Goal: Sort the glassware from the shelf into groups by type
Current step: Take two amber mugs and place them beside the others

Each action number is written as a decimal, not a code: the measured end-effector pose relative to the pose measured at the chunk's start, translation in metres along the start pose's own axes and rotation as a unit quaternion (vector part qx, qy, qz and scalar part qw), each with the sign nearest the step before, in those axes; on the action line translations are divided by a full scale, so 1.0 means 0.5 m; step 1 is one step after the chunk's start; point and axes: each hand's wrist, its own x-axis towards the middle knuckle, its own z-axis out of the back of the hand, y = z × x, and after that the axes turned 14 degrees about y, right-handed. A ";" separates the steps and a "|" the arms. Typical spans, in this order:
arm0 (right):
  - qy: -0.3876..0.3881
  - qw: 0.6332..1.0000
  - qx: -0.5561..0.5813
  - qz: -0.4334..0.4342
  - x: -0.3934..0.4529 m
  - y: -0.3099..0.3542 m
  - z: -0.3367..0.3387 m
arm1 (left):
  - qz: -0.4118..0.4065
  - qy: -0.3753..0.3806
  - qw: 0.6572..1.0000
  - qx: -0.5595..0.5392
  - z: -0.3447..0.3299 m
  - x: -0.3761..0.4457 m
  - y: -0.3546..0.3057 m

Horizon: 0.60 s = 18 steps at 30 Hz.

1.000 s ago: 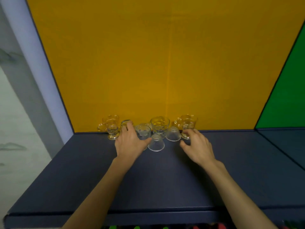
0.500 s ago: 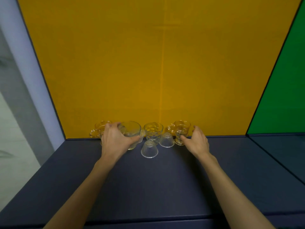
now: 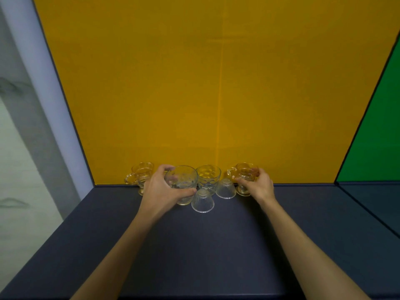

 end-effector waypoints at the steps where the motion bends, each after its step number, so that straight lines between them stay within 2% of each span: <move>1: -0.007 1.000 0.004 0.002 -0.002 0.000 0.001 | -0.003 0.002 1.000 0.001 0.002 -0.002 0.004; 11: -0.069 0.997 -0.017 0.027 -0.103 0.007 0.040 | -0.067 0.027 0.997 -0.013 -0.020 0.002 -0.026; 18: -0.145 0.988 -0.046 0.021 -0.235 0.004 0.131 | -0.122 0.117 0.984 -0.064 -0.121 -0.016 -0.088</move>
